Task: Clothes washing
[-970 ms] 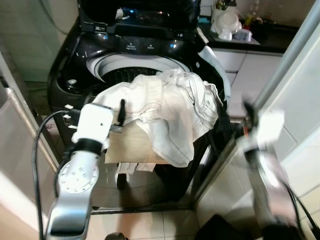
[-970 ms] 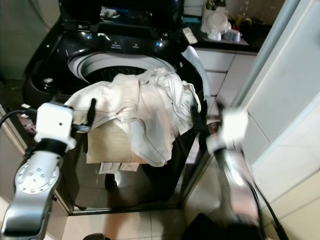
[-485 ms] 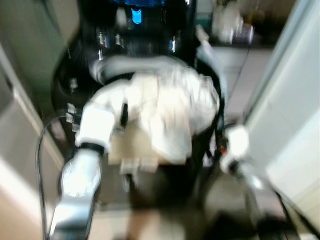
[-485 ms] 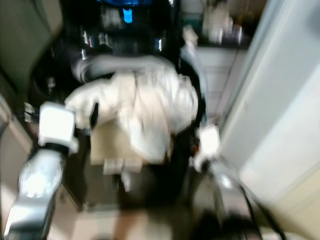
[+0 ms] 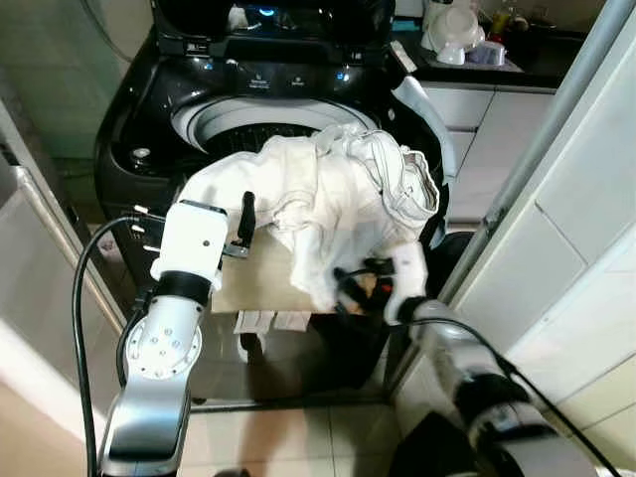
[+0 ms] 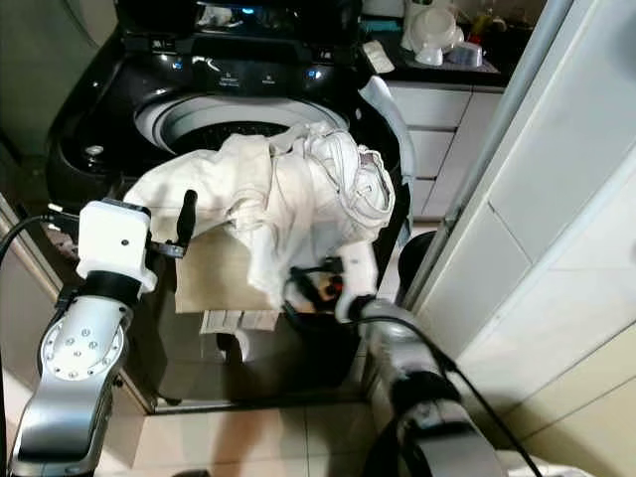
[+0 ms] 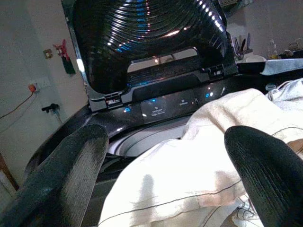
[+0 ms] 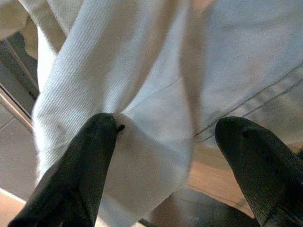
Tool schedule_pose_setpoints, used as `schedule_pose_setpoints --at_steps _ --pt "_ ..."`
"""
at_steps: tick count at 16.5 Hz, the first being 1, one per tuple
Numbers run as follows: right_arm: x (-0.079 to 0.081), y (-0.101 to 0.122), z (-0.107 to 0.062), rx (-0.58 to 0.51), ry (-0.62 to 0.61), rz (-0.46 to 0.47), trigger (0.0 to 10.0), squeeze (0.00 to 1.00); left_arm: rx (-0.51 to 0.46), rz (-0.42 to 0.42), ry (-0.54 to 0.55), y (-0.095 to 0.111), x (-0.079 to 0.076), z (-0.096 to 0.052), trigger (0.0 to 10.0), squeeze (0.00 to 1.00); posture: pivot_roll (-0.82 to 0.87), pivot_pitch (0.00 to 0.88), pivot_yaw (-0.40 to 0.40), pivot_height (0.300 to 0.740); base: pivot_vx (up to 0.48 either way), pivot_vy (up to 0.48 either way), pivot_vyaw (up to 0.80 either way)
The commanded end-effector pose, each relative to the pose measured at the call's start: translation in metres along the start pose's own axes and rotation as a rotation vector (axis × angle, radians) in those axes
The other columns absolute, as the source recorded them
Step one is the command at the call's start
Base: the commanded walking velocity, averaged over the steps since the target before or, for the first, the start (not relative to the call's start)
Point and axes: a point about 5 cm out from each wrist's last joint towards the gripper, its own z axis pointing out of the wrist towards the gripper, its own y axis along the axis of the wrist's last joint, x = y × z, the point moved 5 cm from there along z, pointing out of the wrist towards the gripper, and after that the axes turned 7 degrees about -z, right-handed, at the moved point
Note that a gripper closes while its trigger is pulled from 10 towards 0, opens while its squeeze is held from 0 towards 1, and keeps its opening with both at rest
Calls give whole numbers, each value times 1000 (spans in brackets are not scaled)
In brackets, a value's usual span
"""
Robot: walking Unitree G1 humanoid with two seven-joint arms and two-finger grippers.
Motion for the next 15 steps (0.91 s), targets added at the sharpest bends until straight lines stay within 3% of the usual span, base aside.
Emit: schedule_pose_setpoints --at_steps 1,2,4,6,14,15 --pt "-2 1 3 17 -15 -29 10000 0 -9 2 -2 3 -1 2 10000 0 99 0 -70 740 0 0 0" --pt "0 15 16 15 -43 -104 10000 0 -13 4 -9 4 -3 4 10000 0 101 0 -65 740 0 0 0" --pt "-3 31 24 6 -86 -229 10000 0 -15 3 -11 4 -4 5 10000 0 106 0 -65 740 0 0 0" --pt "-6 61 35 -14 -135 -416 10000 0 -18 1 -10 4 -5 7 10000 0 114 0 -70 740 0 0 0" --pt "-8 132 53 -80 -234 -635 10000 0 -24 -2 -1 5 -7 9 10000 0 131 0 -86 740 0 0 0" --pt "-9 152 55 -109 -266 -681 10000 0 -23 -3 -1 6 -8 8 10000 0 134 0 -89 740 0 0 0"
